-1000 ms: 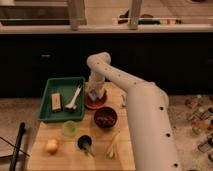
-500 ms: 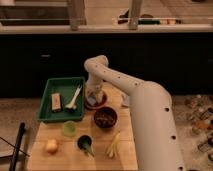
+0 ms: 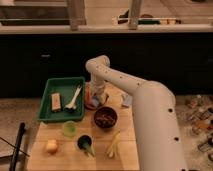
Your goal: Wipe red bowl with sponge
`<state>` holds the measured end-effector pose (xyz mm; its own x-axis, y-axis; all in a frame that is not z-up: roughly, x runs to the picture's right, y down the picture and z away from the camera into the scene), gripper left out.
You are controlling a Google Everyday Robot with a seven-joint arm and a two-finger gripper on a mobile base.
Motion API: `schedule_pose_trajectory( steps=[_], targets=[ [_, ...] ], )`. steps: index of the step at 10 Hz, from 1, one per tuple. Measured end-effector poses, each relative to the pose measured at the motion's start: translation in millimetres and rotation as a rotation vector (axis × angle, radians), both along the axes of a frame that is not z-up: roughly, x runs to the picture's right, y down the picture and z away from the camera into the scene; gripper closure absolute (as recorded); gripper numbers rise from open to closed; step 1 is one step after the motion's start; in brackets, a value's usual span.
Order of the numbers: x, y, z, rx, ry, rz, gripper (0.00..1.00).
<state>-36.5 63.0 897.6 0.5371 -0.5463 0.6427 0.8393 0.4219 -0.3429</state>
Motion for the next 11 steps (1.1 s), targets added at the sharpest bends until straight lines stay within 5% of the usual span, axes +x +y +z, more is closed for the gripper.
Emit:
schedule_pose_trajectory(
  steps=[7, 11],
  targets=[
    [1.8, -44.1, 28.3, 0.059, 0.015, 0.022, 1.0],
    [-36.9, -34.3, 18.2, 0.068, -0.077, -0.019, 1.0]
  ],
)
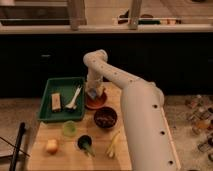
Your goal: Wipe red bowl with sponge
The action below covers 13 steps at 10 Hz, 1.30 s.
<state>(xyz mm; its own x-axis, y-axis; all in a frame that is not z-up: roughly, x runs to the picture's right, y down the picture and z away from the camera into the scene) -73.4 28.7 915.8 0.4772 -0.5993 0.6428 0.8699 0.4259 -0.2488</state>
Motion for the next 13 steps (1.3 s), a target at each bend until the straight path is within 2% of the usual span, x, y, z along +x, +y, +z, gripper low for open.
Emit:
schedule_pose_trajectory(
  steps=[3, 7, 10, 13],
  targets=[
    [-10.3, 21.6, -21.3, -0.004, -0.036, -0.039, 1.0],
    [13.5, 40.9, -29.7, -0.046, 0.008, -0.038, 1.0],
    [34.2, 38.7, -27.2, -0.052, 0.055, -0.016, 1.0],
    [45.1, 7.9, -11.2, -0.009, 0.084, 0.006, 1.0]
  ],
)
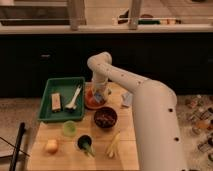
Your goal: Wipe red bowl with sponge
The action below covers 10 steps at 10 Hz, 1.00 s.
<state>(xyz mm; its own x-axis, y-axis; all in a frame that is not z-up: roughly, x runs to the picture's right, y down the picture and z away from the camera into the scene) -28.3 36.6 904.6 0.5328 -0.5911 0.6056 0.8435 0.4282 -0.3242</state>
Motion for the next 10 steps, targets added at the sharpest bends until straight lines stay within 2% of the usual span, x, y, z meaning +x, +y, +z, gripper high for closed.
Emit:
schedule_pose_trajectory(
  steps=[2, 4, 7, 10],
  targets=[
    [-9.7, -16.8, 11.6, 0.021, -0.011, 0.002, 1.0],
    [-19.3, -25.1, 21.0, 0.025, -0.029, 0.0, 1.0],
    [-45.0, -18.5, 17.1, 0.019, -0.085, -0.029, 1.0],
    [-55.2, 0.6, -3.8, 0.016, -0.132, -0.064, 1.0]
  ],
)
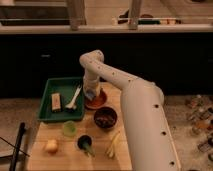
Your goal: Wipe red bowl with sponge
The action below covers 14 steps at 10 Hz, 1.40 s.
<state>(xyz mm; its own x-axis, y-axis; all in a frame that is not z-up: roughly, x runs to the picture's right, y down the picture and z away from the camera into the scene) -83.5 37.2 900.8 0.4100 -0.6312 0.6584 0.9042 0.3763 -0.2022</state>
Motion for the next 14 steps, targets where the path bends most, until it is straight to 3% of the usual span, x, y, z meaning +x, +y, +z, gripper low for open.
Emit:
schedule_pose_trajectory(
  steps=[4, 6, 9, 12, 14],
  targets=[
    [11.6, 28.8, -13.6, -0.059, 0.015, -0.039, 1.0],
    [25.0, 32.3, -13.0, -0.079, 0.045, -0.044, 1.0],
    [54.6, 24.7, -6.1, -0.082, 0.107, -0.016, 1.0],
    [63.3, 6.8, 10.2, -0.066, 0.136, 0.01, 1.0],
    [54.0, -4.6, 22.1, -0.055, 0.128, 0.01, 1.0]
  ],
)
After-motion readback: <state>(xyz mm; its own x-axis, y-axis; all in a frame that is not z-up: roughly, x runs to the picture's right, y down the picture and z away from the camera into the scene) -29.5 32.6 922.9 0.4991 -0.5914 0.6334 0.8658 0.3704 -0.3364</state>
